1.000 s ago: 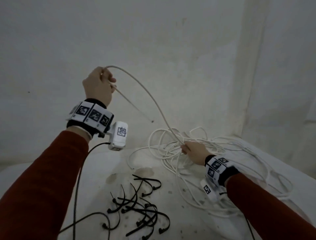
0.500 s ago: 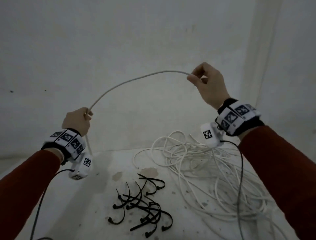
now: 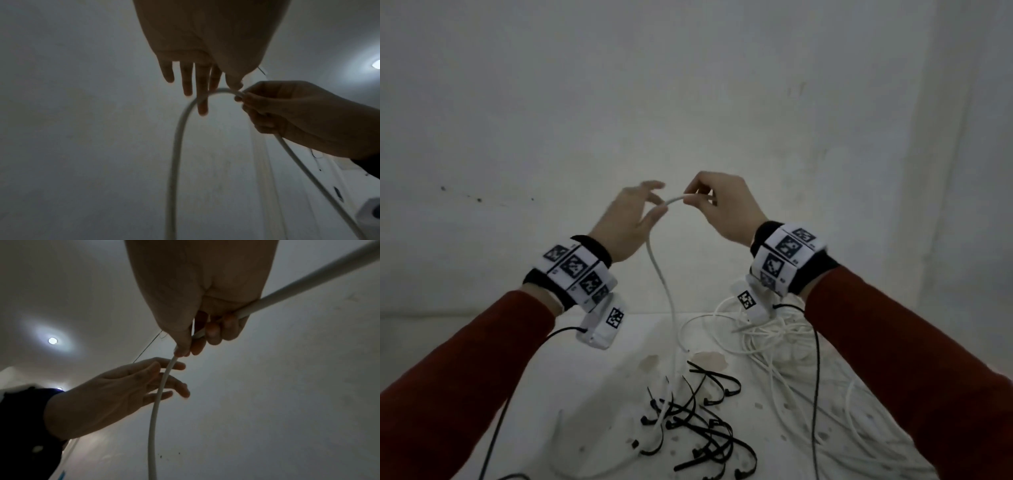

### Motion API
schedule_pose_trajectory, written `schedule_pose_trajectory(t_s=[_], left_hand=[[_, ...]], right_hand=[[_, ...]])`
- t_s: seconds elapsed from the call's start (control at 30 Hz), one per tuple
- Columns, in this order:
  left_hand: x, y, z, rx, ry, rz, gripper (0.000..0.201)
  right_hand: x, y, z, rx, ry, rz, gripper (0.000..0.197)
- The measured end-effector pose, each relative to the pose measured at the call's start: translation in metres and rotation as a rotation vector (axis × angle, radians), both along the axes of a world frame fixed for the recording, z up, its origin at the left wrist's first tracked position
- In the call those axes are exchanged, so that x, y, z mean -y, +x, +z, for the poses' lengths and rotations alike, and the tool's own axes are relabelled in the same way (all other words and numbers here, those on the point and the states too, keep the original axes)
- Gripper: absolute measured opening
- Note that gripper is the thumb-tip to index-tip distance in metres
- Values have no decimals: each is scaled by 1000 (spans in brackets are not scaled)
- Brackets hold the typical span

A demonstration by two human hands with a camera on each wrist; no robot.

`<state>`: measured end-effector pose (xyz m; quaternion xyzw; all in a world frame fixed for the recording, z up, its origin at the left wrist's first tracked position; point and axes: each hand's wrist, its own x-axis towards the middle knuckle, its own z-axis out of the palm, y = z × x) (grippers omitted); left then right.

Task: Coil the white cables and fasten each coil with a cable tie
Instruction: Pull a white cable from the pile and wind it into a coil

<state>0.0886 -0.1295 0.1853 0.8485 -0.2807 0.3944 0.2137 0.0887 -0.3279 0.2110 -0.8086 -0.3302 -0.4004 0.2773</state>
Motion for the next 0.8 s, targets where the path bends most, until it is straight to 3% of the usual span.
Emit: schedule_pose_trajectory(t_s=[0.1, 0.3, 0.43, 0.57, 0.7, 0.8], left_hand=[[9, -9, 4, -86, -25, -81, 23], [-15, -6, 14, 174, -1, 48, 26], [-41, 2, 23, 239, -30, 169, 27], [-60, 10, 25, 236, -51, 327, 30], [-74, 18, 21, 175, -74, 412, 31], [-79, 21, 13, 151, -25, 424, 29]], right_hand=[[-8, -7, -1, -28, 70, 57, 11], [11, -15, -17, -356, 108, 35, 15], [32, -24, -48, -773, 408, 267, 24], [50, -31, -77, -1010, 636, 393, 32], [63, -42, -89, -1199, 744, 529, 41], [70, -49, -85, -1276, 900, 886, 33]])
